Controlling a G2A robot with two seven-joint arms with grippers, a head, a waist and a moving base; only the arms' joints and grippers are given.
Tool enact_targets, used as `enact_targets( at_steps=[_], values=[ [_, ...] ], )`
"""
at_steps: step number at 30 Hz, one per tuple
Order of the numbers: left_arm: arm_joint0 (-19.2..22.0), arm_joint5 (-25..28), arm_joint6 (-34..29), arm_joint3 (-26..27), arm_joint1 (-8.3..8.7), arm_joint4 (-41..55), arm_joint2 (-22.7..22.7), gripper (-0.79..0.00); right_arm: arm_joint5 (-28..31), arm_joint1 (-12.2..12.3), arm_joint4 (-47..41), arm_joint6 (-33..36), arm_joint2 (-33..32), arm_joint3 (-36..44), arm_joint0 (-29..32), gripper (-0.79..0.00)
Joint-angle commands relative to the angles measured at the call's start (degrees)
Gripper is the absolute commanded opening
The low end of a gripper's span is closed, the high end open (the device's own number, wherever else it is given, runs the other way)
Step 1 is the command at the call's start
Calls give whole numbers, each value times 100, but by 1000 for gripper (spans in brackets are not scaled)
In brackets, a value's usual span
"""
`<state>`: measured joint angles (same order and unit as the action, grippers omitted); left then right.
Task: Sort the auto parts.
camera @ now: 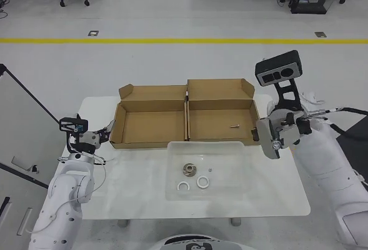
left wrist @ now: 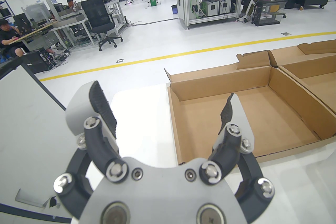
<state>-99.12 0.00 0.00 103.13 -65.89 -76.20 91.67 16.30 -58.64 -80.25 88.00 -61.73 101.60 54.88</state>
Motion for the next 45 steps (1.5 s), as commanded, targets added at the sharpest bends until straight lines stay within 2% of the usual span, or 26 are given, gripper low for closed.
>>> enact_targets(
  at_steps=[1, 9, 21, 23, 34, 38, 45],
  values=[
    [0, 0, 0, 0, 0, 0, 0, 0, -1, -52, -41, 0, 25, 60, 0, -785],
    [0, 0, 0, 0, 0, 0, 0, 0, -1, -235, -419, 0, 176, 258, -71, -785],
    [0, 0, 0, 0, 0, 0, 0, 0, -11, -244, -434, -44, 186, 273, -58, -785],
    [0, 0, 0, 0, 0, 0, 0, 0, 35, -282, -779, -260, 161, 433, 87, -785],
    [0, 0, 0, 0, 0, 0, 0, 0, -97, -509, -1660, -329, 126, 530, 214, -785],
    [0, 0, 0, 0, 0, 0, 0, 0, -113, -573, -1580, -420, 89, 505, 218, -785],
    [0, 0, 0, 0, 0, 0, 0, 0, -282, -605, -837, -827, -110, 433, 267, -785]
  ],
)
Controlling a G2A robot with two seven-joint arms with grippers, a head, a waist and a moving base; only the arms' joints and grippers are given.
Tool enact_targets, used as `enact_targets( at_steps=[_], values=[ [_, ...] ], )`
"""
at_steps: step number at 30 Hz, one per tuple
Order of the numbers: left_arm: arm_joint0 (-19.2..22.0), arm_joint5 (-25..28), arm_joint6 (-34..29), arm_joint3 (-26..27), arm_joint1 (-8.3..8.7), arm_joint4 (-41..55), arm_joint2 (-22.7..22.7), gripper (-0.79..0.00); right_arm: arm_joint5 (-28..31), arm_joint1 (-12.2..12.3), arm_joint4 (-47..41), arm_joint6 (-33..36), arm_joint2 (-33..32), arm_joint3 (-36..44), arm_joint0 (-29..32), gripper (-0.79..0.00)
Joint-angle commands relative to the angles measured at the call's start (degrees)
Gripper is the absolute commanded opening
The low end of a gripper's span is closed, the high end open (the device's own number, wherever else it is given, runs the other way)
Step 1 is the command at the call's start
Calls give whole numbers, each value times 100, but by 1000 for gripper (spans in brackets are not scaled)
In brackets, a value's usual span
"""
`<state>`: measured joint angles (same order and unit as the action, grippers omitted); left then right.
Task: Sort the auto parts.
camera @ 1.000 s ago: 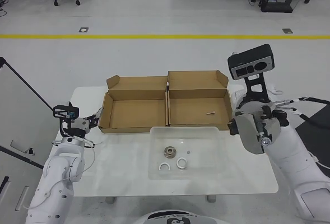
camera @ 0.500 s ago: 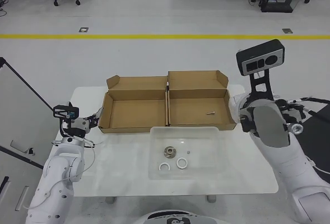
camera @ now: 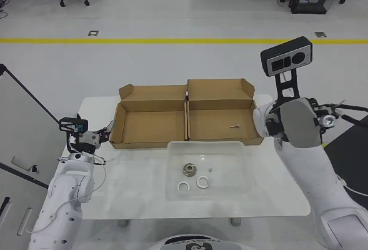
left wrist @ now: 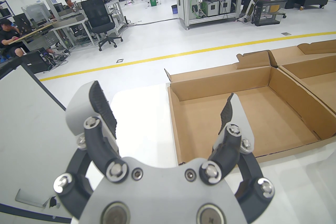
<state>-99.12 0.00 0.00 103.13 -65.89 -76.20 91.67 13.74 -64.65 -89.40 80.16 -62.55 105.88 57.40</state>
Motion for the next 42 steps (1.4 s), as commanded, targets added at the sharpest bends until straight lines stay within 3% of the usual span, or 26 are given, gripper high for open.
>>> enact_targets(
  at_steps=[1, 16, 33, 42],
  values=[
    [0, 0, 0, 0, 0, 0, 0, 0, -47, -7, 181, -81, -61, -1, 24, -785],
    [0, 0, 0, 0, 0, 0, 0, 0, -455, 17, 1851, -525, -547, 121, 96, -785],
    [0, 0, 0, 0, 0, 0, 0, 0, -332, -215, -70, -555, -593, 113, 489, -785],
    [0, 0, 0, 0, 0, 0, 0, 0, -513, -227, 869, -557, -799, 76, 435, -785]
  ],
)
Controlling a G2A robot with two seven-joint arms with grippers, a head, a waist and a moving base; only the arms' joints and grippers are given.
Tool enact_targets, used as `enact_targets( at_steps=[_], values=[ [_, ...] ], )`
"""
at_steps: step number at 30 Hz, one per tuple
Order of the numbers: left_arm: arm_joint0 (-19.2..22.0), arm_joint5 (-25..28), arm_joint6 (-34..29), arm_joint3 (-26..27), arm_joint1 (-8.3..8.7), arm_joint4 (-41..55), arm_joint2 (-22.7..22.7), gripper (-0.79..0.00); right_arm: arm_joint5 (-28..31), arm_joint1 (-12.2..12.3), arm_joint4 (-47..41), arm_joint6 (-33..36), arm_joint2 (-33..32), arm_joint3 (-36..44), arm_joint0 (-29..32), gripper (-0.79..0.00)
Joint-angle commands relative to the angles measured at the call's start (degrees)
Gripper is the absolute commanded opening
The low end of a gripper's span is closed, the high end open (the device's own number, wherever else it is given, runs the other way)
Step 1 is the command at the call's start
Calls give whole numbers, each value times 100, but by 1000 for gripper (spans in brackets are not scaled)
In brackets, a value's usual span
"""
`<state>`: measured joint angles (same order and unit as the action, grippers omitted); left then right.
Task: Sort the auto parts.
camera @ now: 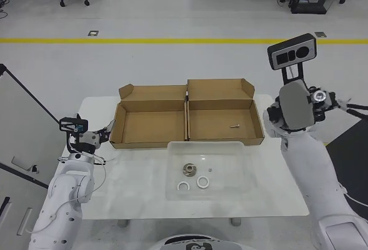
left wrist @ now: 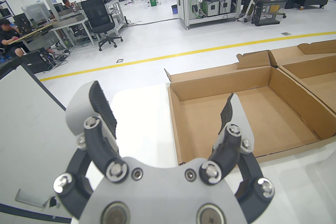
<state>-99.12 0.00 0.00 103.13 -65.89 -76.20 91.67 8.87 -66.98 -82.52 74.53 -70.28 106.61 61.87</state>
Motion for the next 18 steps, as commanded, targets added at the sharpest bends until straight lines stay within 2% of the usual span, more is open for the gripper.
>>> enact_targets(
  at_steps=[1, 3, 9, 15, 18],
  values=[
    [0, 0, 0, 0, 0, 0, 0, 0, -67, 14, 393, 26, -63, 15, -33, -785],
    [0, 0, 0, 0, 0, 0, 0, 0, -169, 39, 929, 76, -148, 36, -85, -785],
    [0, 0, 0, 0, 0, 0, 0, 0, -334, 67, 1633, 75, -243, 140, -113, -785],
    [0, 0, 0, 0, 0, 0, 0, 0, -375, 61, 1680, 89, -286, 175, -91, -785],
    [0, 0, 0, 0, 0, 0, 0, 0, -286, 24, 1224, 152, -250, 160, -40, -785]
  ],
)
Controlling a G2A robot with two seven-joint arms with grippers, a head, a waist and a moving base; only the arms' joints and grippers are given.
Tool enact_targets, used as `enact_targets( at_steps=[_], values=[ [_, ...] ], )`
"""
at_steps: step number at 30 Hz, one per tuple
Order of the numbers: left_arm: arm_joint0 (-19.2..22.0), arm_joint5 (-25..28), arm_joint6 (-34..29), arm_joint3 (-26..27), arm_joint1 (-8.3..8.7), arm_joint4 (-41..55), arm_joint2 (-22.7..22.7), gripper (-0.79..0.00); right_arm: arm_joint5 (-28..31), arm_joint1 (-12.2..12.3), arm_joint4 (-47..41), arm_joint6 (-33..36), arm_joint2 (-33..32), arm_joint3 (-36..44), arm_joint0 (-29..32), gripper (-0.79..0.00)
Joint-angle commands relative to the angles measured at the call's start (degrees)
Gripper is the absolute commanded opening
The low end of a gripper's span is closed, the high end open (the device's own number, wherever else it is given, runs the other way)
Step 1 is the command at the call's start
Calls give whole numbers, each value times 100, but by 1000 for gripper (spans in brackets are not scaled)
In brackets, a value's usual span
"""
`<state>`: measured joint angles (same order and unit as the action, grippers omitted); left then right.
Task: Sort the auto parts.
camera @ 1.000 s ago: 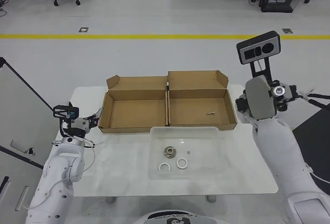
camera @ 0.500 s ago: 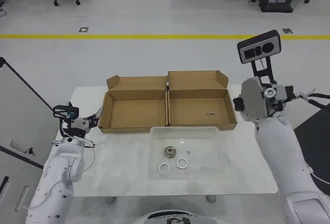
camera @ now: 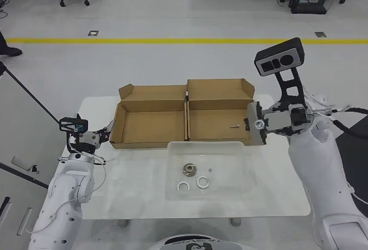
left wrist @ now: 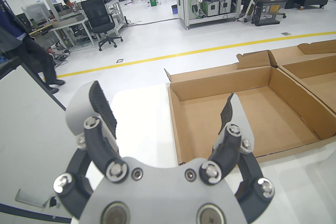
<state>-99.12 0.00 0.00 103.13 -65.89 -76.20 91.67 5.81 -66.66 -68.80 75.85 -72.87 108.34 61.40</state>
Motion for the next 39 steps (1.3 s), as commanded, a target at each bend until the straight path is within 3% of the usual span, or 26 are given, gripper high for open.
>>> enact_targets(
  at_steps=[1, 11, 39],
  values=[
    [0, 0, 0, 0, 0, 0, 0, 0, 32, -18, -250, 37, 19, -28, 16, -785],
    [0, 0, 0, 0, 0, 0, 0, 0, 63, -147, -1185, 124, 230, -50, 48, -785],
    [0, 0, 0, 0, 0, 0, 0, 0, 41, -151, -1192, 109, 239, -37, 52, -785]
  ],
)
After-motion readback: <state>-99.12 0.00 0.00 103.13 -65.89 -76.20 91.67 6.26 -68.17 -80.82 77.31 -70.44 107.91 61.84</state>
